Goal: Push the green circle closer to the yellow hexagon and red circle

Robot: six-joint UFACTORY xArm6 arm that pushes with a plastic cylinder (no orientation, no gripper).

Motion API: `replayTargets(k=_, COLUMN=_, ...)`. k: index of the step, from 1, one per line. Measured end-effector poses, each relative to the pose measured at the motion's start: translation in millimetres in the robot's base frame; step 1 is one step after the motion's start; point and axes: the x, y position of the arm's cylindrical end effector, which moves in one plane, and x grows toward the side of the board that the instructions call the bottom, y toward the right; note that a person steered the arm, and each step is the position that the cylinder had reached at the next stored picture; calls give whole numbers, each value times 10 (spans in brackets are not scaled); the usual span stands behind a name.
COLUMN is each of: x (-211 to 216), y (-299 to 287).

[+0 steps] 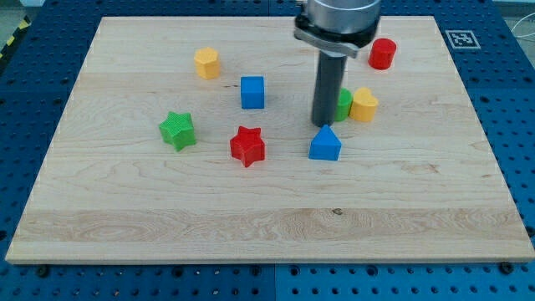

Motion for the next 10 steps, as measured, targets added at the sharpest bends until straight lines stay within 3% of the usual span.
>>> replayTargets(k=2, x=-235, y=672)
replayTargets(k=3, x=-303, y=643)
replayTargets(k=4, x=42, y=595)
replayTargets(k=5, x=74, y=213)
replayTargets(k=9, x=-907, y=90)
replayTargets(k=10, x=-793, y=320)
